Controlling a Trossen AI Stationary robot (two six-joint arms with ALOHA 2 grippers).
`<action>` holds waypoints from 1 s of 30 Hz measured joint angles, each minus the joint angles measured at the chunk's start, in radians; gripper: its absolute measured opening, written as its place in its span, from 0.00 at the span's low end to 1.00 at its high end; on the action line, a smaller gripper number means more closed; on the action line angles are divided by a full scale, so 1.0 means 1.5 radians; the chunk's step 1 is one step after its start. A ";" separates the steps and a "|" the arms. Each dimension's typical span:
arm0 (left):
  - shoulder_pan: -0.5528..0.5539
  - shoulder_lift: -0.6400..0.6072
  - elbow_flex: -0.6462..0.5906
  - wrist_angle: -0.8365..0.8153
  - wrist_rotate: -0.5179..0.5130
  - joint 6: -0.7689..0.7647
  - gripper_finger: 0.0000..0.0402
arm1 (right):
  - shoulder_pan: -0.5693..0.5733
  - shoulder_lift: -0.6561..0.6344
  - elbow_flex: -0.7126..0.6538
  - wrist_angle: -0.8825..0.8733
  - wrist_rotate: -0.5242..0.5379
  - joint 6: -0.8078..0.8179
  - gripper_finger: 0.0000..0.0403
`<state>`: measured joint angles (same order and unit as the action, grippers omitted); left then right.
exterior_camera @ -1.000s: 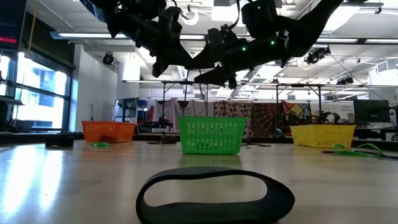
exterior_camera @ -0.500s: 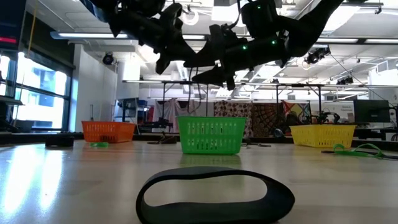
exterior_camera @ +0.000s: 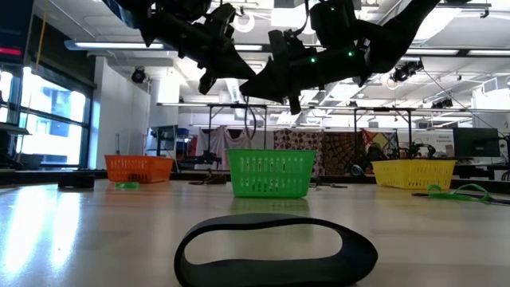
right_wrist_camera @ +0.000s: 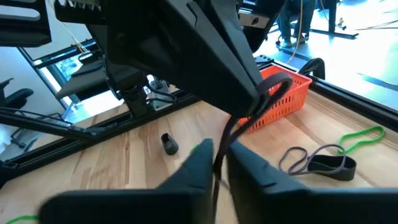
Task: Sort rubber bands into baskets
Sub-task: Put the purple rubber band into the yellow bin
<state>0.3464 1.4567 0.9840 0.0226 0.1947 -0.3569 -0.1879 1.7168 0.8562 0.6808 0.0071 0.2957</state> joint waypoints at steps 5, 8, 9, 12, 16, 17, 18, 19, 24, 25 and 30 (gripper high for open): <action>0.000 0.000 0.000 0.000 -0.016 0.001 0.02 | 0.000 0.000 0.000 -0.001 0.000 0.005 0.03; 0.000 0.000 0.000 0.001 -0.023 0.016 0.05 | 0.000 0.000 0.000 -0.001 0.001 0.012 0.02; 0.000 0.000 0.000 0.002 -0.026 0.023 0.07 | 0.000 0.000 0.000 -0.002 0.005 0.012 0.01; 0.000 0.000 0.000 0.002 -0.027 0.039 0.12 | 0.000 0.000 0.000 -0.003 0.024 0.019 0.01; 0.000 -0.003 0.000 0.002 -0.028 0.048 0.20 | 0.000 -0.001 0.000 -0.003 0.031 0.030 0.01; 0.000 -0.004 0.000 0.005 -0.028 0.049 0.22 | 0.000 -0.001 0.000 -0.005 0.032 0.030 0.00; 0.000 -0.004 0.000 0.006 -0.028 0.049 0.23 | 0.000 -0.002 0.000 -0.010 0.032 0.030 0.00; 0.001 -0.004 0.000 0.006 -0.028 0.049 0.25 | 0.000 -0.003 0.000 -0.018 0.033 0.032 0.00; 0.005 -0.004 0.000 0.006 -0.027 0.051 0.29 | -0.007 -0.020 0.000 -0.071 0.039 0.029 0.00; 0.006 -0.004 0.000 0.007 -0.027 0.053 0.30 | -0.012 -0.030 0.000 -0.092 0.045 0.028 0.00; 0.006 -0.005 0.000 0.033 -0.033 0.065 0.30 | -0.042 -0.086 0.000 -0.204 0.077 0.016 0.00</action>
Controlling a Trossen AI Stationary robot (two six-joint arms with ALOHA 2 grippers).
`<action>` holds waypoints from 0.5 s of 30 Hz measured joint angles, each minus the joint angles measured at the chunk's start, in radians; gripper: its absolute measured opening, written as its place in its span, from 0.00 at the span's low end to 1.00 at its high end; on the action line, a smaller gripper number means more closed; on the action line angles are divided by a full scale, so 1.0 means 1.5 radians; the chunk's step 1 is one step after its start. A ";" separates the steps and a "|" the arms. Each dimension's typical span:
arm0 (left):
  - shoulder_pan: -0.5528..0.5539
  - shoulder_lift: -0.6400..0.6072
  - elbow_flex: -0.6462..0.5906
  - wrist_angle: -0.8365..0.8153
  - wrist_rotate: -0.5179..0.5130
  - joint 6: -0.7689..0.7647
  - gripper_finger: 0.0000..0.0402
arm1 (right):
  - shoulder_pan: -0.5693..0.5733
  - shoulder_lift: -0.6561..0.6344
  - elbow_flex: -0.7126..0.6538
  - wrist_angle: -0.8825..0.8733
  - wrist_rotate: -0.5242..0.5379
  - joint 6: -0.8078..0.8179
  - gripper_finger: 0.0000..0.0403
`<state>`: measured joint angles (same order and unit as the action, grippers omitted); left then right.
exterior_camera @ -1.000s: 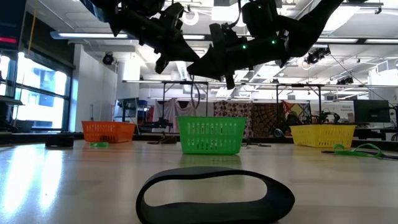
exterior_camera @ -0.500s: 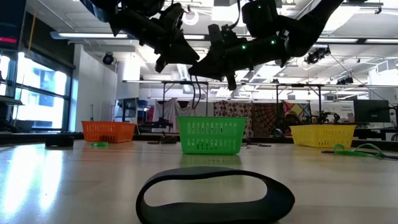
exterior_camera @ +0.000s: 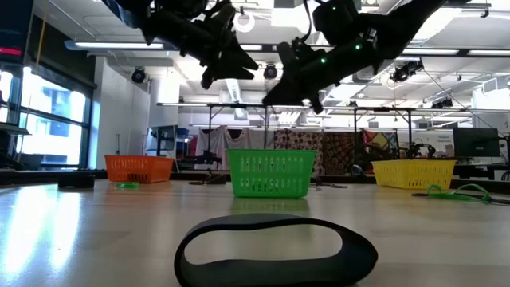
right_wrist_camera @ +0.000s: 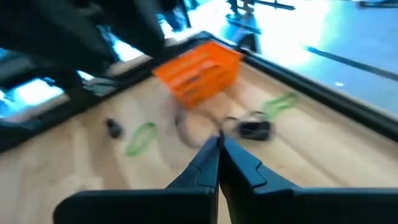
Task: Sort rubber bands into baskets
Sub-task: Put the purple rubber band into the yellow bin
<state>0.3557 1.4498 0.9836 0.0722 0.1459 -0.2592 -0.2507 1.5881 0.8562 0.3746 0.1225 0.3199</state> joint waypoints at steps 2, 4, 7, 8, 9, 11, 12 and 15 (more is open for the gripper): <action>0.002 -0.001 0.000 0.005 0.000 0.000 0.30 | -0.013 -0.022 0.000 -0.034 0.006 -0.016 0.00; 0.003 -0.001 0.000 0.004 0.000 0.000 0.30 | -0.026 -0.043 0.000 -0.059 0.007 -0.025 0.00; 0.005 -0.001 0.000 0.001 -0.001 0.005 0.30 | -0.043 -0.068 0.000 -0.078 0.007 -0.027 0.00; 0.005 -0.001 0.000 0.001 -0.001 0.006 0.30 | -0.047 -0.075 0.000 -0.086 0.009 -0.027 0.00; 0.005 -0.001 0.000 0.001 -0.001 0.005 0.30 | -0.050 -0.083 0.000 -0.090 0.014 -0.027 0.00; 0.005 -0.001 0.000 0.001 -0.001 0.004 0.30 | -0.060 -0.104 0.000 -0.119 0.031 -0.027 0.00; 0.005 -0.001 0.000 0.001 -0.001 0.002 0.30 | -0.066 -0.117 0.000 -0.136 0.037 -0.026 0.00; 0.005 -0.001 0.000 0.000 -0.001 0.001 0.30 | -0.090 -0.165 0.000 -0.228 0.044 -0.004 0.00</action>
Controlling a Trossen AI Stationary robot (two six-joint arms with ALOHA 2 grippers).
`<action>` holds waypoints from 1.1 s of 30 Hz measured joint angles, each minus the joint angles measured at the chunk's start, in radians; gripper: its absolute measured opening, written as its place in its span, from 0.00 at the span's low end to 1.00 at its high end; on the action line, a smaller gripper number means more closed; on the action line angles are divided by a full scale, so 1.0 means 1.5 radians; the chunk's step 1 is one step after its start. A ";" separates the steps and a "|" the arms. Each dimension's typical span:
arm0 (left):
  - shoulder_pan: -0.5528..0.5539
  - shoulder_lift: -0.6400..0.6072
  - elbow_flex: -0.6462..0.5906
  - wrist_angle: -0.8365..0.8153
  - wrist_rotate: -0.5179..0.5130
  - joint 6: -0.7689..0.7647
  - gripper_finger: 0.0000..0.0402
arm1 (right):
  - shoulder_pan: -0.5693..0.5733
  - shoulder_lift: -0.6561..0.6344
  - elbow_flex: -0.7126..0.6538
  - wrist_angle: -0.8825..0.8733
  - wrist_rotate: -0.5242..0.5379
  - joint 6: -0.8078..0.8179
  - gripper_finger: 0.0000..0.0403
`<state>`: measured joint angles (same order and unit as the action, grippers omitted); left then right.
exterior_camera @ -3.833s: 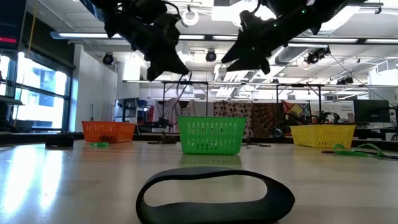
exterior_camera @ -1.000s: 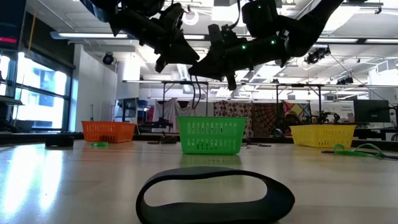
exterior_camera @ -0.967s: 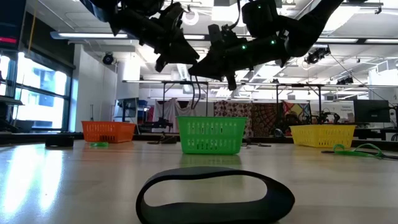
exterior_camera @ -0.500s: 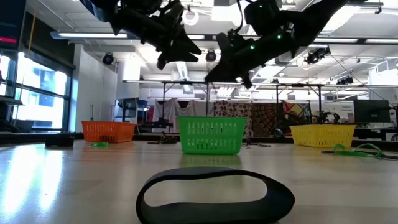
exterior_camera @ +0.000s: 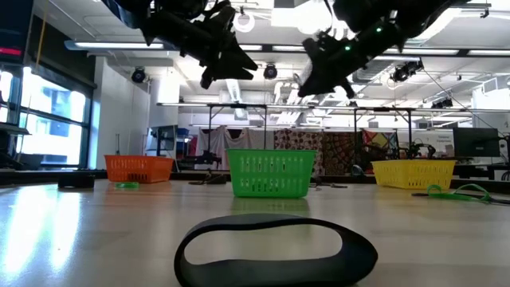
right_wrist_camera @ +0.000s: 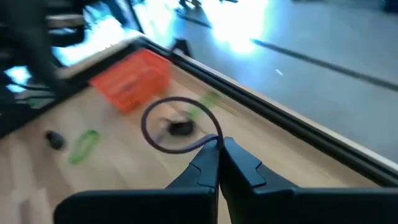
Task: Sort rubber bands into baskets
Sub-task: Put the purple rubber band into the yellow bin
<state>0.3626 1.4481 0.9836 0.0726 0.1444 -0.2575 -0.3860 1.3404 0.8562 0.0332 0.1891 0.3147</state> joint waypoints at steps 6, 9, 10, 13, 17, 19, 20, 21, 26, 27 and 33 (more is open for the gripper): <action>-0.001 0.000 0.000 -0.005 0.000 -0.001 0.30 | -0.054 -0.114 0.000 -0.229 0.043 0.048 0.00; -0.001 0.000 0.000 -0.005 0.001 -0.001 0.30 | -0.082 -0.160 0.000 -0.346 0.088 0.075 0.00; -0.001 0.000 0.000 -0.005 0.001 -0.001 0.30 | -0.091 -0.172 0.000 -0.386 0.102 0.085 0.00; -0.001 0.000 0.000 -0.005 0.001 -0.001 0.30 | -0.118 -0.195 0.000 -0.486 0.138 0.118 0.00; 0.000 0.000 0.000 -0.005 0.001 -0.001 0.30 | -0.150 -0.201 -0.006 -0.561 0.167 0.166 0.00; 0.000 0.000 0.000 -0.005 0.001 -0.001 0.30 | -0.164 -0.201 -0.022 -0.558 0.171 0.169 0.00; 0.000 0.000 0.000 -0.005 0.001 0.000 0.30 | -0.171 -0.201 -0.032 -0.550 0.171 0.174 0.00; 0.000 0.000 0.000 -0.005 0.000 0.001 0.30 | -0.178 -0.201 -0.044 -0.541 0.170 0.182 0.00; 0.000 0.001 0.000 -0.006 0.000 0.010 0.30 | -0.210 -0.200 -0.122 -0.498 0.129 0.227 0.00; 0.000 0.001 0.000 -0.005 0.000 0.009 0.30 | -0.214 -0.200 -0.136 -0.491 0.123 0.233 0.00; 0.000 0.001 0.000 -0.005 -0.001 0.005 0.30 | -0.226 -0.200 -0.176 -0.469 0.117 0.259 0.00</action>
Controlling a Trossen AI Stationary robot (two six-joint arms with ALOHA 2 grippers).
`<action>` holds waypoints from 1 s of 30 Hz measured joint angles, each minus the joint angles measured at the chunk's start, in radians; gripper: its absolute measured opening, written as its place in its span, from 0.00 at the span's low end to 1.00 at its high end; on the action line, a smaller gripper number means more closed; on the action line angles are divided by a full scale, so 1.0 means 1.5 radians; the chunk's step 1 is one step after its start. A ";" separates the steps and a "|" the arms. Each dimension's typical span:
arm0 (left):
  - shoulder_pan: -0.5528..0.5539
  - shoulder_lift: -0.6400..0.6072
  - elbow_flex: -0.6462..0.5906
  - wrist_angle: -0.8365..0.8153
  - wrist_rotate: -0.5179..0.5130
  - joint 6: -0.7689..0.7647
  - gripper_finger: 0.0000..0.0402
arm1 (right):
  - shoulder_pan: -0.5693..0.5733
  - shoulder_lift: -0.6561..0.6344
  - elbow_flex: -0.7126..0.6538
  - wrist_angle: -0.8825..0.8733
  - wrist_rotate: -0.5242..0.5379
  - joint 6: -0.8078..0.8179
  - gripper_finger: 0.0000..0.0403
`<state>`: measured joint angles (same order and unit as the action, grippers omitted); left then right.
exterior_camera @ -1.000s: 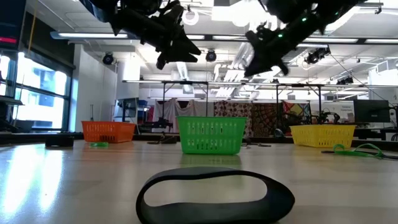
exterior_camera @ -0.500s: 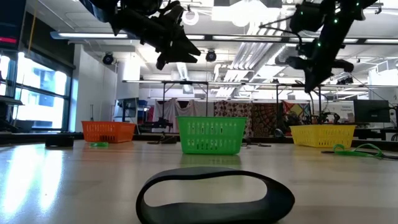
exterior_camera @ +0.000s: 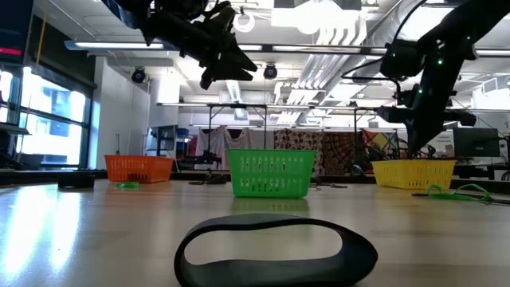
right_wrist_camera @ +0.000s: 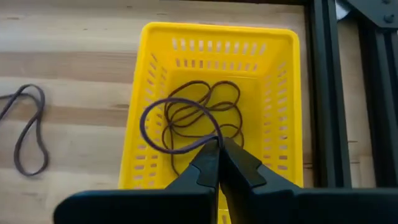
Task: Sort rubber bands into baskets
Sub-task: Put the purple rubber band into the yellow bin
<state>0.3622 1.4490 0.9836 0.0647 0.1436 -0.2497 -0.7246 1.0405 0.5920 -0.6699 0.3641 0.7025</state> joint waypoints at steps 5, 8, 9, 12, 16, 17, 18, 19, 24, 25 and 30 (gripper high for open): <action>0.000 0.000 0.000 0.000 0.000 0.001 0.30 | -0.021 0.000 0.007 0.022 0.000 -0.009 0.00; 0.000 0.000 0.000 0.000 0.000 0.001 0.30 | -0.044 0.009 0.007 0.022 -0.013 -0.020 0.00; 0.000 0.000 0.000 0.000 0.000 0.001 0.30 | -0.054 0.017 0.007 0.022 -0.025 -0.027 0.00; 0.000 0.000 0.000 0.001 0.000 0.002 0.30 | -0.078 0.051 0.007 0.028 -0.060 -0.050 0.00; 0.000 0.000 0.000 0.000 0.000 0.005 0.30 | -0.101 0.105 0.007 0.035 -0.118 -0.055 0.00; 0.000 0.000 0.000 0.000 0.000 0.005 0.30 | -0.102 0.115 0.007 0.036 -0.126 -0.055 0.00; 0.000 0.000 0.000 0.000 0.000 0.005 0.30 | -0.102 0.123 0.007 0.036 -0.130 -0.054 0.00; 0.000 0.000 0.000 0.001 0.000 0.005 0.30 | -0.102 0.131 0.007 0.036 -0.133 -0.053 0.00; 0.000 0.000 0.000 0.001 -0.001 0.005 0.30 | -0.102 0.151 0.007 0.038 -0.133 -0.050 0.00; 0.000 0.000 0.000 0.000 -0.001 0.006 0.30 | -0.102 0.153 0.007 0.037 -0.131 -0.050 0.00; 0.000 0.000 0.000 0.001 -0.001 0.006 0.30 | -0.102 0.154 0.007 0.038 -0.119 -0.050 0.00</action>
<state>0.3622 1.4490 0.9836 0.0654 0.1429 -0.2413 -0.8776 1.2709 0.6025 -0.6128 0.1852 0.6280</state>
